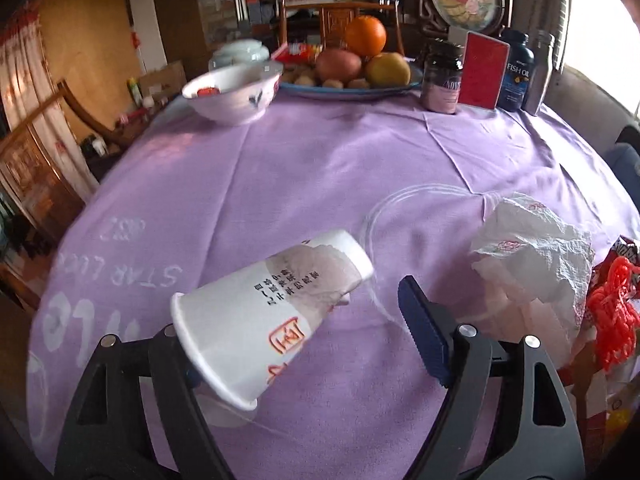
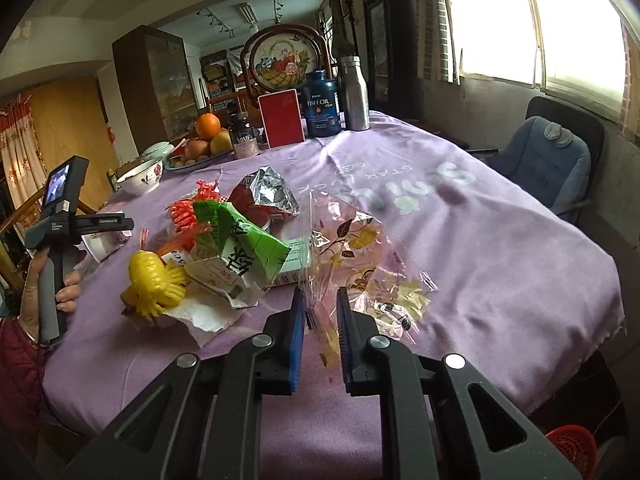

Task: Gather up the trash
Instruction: 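Lift the white cup with the left tool while the right tool grasps a clear plastic bag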

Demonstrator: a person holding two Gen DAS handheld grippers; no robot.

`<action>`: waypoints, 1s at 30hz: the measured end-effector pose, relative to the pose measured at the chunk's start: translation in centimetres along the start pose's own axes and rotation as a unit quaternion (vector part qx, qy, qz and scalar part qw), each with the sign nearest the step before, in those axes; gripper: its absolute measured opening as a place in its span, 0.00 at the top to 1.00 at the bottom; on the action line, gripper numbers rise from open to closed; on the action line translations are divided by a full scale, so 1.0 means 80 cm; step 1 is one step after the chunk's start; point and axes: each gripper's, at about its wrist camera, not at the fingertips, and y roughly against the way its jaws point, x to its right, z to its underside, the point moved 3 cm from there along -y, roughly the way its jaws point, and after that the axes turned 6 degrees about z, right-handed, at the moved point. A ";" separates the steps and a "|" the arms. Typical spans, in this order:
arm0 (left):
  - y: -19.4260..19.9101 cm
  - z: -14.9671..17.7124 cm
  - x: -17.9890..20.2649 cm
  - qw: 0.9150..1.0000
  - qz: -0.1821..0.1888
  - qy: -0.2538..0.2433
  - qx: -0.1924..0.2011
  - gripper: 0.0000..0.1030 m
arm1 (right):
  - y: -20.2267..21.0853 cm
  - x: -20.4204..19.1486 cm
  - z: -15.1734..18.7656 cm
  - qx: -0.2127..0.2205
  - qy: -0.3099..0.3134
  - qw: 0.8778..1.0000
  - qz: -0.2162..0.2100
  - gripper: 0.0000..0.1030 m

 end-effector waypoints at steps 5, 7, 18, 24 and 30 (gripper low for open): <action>-0.005 -0.001 -0.020 0.999 0.027 0.034 -0.017 0.39 | -0.007 0.002 0.007 -0.011 -0.005 1.000 -0.009 0.85; -0.003 -0.001 -0.020 0.998 0.043 0.033 -0.017 0.64 | -0.008 0.003 0.008 -0.011 -0.008 1.000 -0.010 0.85; 0.083 0.027 0.009 0.985 0.170 0.011 0.017 0.70 | 0.031 0.012 -0.004 0.027 -0.012 0.999 -0.017 0.85; 0.148 0.038 0.079 0.975 0.212 -0.051 0.040 0.70 | 0.064 0.036 -0.005 0.051 -0.027 0.998 -0.009 0.85; 0.182 0.060 0.189 0.953 0.275 -0.122 0.035 0.70 | 0.090 0.095 0.013 0.052 -0.082 0.995 0.006 0.85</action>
